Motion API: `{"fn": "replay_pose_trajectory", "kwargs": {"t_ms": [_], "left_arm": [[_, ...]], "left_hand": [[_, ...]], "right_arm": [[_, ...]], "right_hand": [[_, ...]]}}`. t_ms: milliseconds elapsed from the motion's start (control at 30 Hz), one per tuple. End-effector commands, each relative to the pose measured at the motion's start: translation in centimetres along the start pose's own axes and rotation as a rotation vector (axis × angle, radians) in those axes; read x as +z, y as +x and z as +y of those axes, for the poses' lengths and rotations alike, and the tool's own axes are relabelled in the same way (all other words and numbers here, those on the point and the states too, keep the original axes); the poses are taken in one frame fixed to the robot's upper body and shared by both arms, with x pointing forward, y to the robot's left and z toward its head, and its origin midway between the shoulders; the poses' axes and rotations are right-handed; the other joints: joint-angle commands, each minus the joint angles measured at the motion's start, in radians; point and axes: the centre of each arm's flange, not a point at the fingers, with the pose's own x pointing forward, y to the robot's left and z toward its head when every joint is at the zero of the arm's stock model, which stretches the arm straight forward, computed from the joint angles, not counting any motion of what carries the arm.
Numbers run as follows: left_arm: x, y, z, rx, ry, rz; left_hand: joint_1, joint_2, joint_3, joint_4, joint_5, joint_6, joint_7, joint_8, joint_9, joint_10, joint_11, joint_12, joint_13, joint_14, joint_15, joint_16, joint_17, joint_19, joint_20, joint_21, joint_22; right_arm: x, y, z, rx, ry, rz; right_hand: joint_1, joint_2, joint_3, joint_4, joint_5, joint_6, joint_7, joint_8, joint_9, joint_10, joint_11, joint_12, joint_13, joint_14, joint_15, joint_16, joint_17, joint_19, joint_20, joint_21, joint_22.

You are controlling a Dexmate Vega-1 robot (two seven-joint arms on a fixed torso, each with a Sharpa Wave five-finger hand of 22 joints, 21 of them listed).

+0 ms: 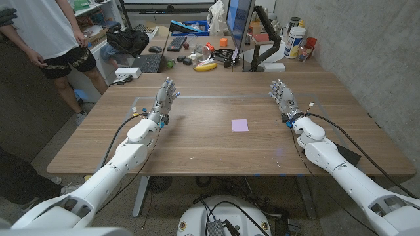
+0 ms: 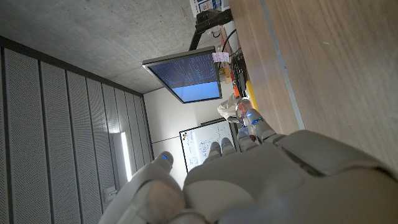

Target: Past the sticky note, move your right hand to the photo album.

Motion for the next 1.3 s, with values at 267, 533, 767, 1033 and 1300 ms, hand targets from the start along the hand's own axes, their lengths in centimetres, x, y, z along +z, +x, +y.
{"fn": "replay_pose_trajectory", "kwargs": {"t_ms": [267,533,767,1033,1300], "left_arm": [[-0.1,-0.1,0.0,-0.005,0.005,0.004],[0.1,-0.1,-0.1,-0.01,0.015,-0.001],[0.2,-0.1,-0.2,-0.015,0.023,-0.002],[0.3,-0.1,-0.3,-0.019,0.029,-0.005],[0.5,-0.2,-0.2,-0.018,0.032,-0.009]], "left_hand": [[0.002,0.114,0.006,-0.001,0.007,-0.17,-0.006,0.007,0.001,-0.137,-0.006,0.005,0.004,-0.179,-0.054,0.004,0.002,-0.226,-0.073,0.005,0.002],[0.002,0.114,0.004,-0.002,0.008,-0.167,-0.005,0.008,0.002,-0.136,-0.004,0.006,0.004,-0.179,-0.054,0.004,0.002,-0.226,-0.073,0.005,0.001],[0.002,0.114,0.003,-0.002,0.009,-0.166,-0.005,0.008,0.002,-0.136,-0.002,0.006,0.004,-0.18,-0.054,0.003,0.002,-0.227,-0.073,0.005,0.001],[0.003,0.115,0.002,-0.002,0.01,-0.165,-0.005,0.007,0.002,-0.136,-0.003,0.006,0.004,-0.179,-0.052,0.004,0.002,-0.227,-0.072,0.006,0.001],[0.003,0.115,0.002,-0.002,0.011,-0.165,-0.005,0.007,0.002,-0.135,-0.004,0.006,0.004,-0.18,-0.053,0.003,0.002,-0.227,-0.073,0.006,0.001]], "right_arm": [[1.1,-0.3,-0.2,0.011,-0.096,-0.03],[1.9,-0.9,-0.6,0.014,-0.166,-0.035],[2.6,-1.3,-0.8,0.021,-0.22,-0.044],[3.7,-1.7,-0.9,0.029,-0.294,-0.066],[4.6,-2.3,-0.9,0.03,-0.368,-0.084]], "right_hand": [[0.012,0.084,0.011,-0.011,0.006,0.024,-0.014,0.012,0.002,0.02,0.003,0.009,0.006,0.019,-0.001,0.01,-0.002,0.01,-0.073,0.005,0.002],[0.018,0.082,0.013,-0.017,0.006,0.038,-0.018,0.016,0.003,0.034,0.01,0.013,0.006,0.031,0.006,0.011,-0.003,0.017,-0.069,0.006,0.002],[0.02,0.081,0.014,-0.019,0.005,0.044,-0.018,0.016,0.003,0.041,0.004,0.015,0.006,0.036,0.006,0.011,-0.003,0.02,-0.069,0.006,0.002],[0.021,0.081,0.014,-0.02,0.004,0.051,-0.021,0.018,0.003,0.043,0.005,0.015,0.006,0.037,0.005,0.01,-0.003,0.021,-0.068,0.005,0.002],[0.023,0.08,0.015,-0.022,0.004,0.058,-0.022,0.019,0.004,0.047,0.004,0.016,0.007,0.038,0.005,0.009,-0.003,0.022,-0.068,0.004,0.002]]}}
